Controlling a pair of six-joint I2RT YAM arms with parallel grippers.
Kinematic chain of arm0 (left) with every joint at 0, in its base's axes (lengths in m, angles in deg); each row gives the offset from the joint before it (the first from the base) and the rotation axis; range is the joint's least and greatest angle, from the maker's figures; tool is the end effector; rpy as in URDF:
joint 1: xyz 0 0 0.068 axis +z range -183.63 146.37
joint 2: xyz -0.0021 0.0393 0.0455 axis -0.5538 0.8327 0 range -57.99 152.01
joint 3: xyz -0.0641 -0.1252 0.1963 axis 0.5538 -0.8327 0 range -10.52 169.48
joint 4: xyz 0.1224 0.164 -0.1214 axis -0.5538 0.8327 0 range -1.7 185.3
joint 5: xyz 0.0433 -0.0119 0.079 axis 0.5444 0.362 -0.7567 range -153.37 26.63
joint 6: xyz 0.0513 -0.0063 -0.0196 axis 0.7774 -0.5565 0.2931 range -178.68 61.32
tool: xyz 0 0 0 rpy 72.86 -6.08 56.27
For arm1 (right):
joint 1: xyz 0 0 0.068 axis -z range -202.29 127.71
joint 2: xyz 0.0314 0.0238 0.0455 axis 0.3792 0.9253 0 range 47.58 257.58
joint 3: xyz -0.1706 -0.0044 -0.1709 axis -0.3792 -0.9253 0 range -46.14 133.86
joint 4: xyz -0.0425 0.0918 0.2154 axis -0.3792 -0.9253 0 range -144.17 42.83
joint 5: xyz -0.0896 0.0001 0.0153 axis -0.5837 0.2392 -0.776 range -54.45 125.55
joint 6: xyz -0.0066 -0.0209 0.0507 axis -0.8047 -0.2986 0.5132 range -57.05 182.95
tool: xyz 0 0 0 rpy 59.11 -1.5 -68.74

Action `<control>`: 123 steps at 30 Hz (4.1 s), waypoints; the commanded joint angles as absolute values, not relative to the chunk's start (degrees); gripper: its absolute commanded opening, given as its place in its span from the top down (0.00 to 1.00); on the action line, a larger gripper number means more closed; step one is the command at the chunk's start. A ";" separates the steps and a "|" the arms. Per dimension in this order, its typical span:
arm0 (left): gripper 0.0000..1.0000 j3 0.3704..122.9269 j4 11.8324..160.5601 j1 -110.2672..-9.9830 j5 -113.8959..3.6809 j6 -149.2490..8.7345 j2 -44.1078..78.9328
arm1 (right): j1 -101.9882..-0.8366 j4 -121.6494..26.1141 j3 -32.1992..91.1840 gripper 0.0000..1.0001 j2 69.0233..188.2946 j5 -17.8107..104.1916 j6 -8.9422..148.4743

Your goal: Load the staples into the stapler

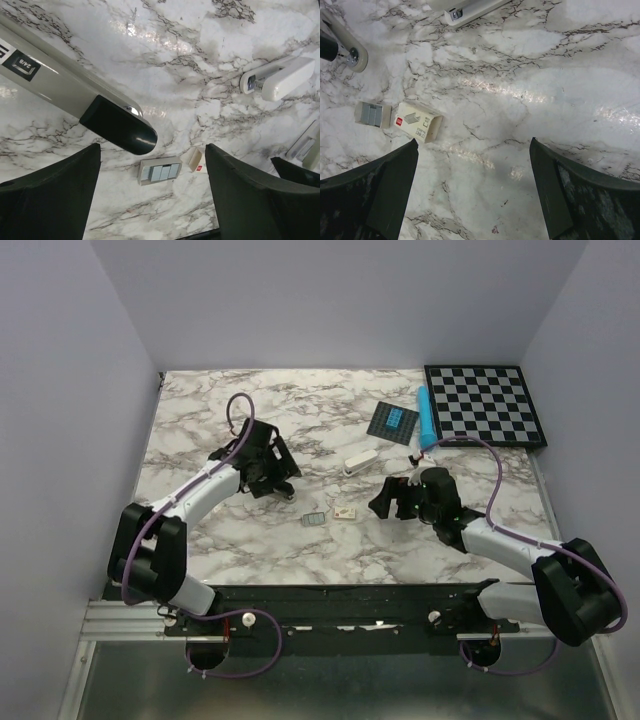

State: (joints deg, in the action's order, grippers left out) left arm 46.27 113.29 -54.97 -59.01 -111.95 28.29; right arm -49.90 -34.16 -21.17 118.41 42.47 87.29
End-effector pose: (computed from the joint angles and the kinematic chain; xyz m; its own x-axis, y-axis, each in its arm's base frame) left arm 0.2696 -0.1084 0.1978 -0.7771 -0.5544 -0.2979 -0.3660 0.7832 -0.5027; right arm 0.2049 0.1124 0.1559 -0.6645 0.1141 -0.7385 -0.3030 0.8623 0.4058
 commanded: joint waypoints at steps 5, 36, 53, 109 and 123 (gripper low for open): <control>0.01 49.24 115.29 -55.25 -65.66 -78.95 17.51 | -49.44 -29.68 -22.85 0.00 117.36 45.04 85.54; 0.12 59.08 128.38 -55.25 -41.92 -17.37 38.50 | -49.44 -24.32 -25.22 0.00 115.87 50.58 83.87; 0.50 60.41 121.44 -55.16 -44.47 -22.90 44.14 | -49.44 -24.14 -24.61 0.00 117.80 50.75 83.78; 1.00 41.35 97.02 -69.56 -46.93 -57.33 7.33 | -50.06 -22.21 -19.69 0.01 108.05 58.58 97.92; 1.00 40.81 81.89 -84.16 -54.31 -64.39 7.57 | -50.85 -26.25 -18.63 0.09 102.33 57.70 102.06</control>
State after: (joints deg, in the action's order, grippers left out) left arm 37.82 89.62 -81.81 -50.11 -62.38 7.22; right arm -50.16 -23.62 -20.51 103.02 57.48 101.06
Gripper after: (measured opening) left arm 0.399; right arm 0.928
